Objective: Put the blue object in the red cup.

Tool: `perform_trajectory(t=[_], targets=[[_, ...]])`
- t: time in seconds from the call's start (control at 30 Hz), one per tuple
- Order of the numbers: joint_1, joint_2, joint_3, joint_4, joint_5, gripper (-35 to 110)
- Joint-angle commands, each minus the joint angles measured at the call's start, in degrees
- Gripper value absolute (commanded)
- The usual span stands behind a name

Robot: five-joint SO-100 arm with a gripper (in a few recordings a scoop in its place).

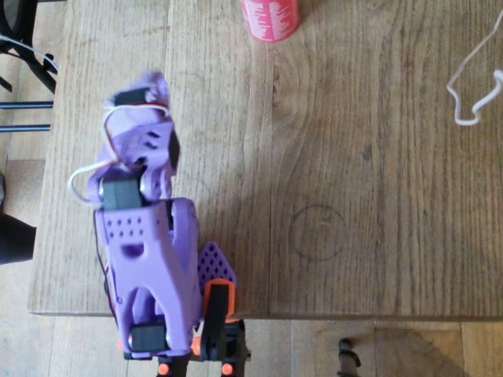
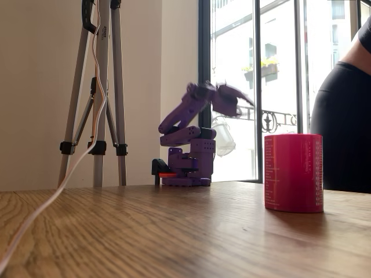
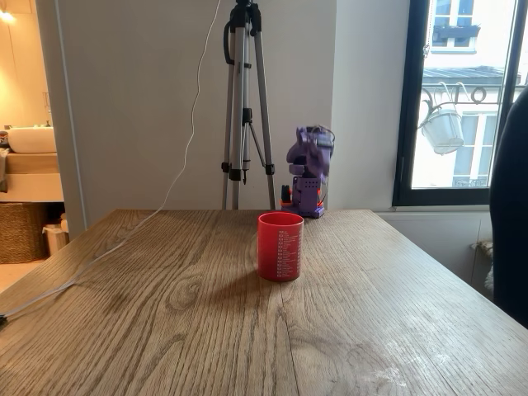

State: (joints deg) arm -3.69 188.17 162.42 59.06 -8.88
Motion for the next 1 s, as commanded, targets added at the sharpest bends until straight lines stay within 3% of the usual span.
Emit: perform_trajectory(t=[0.0,0.13,0.97], targets=[[0.53,0.97,6.77,0.26,3.43,1],[1.05,0.97,13.36,1.85,2.11,1],[1.32,0.97,13.36,1.85,0.97,1]])
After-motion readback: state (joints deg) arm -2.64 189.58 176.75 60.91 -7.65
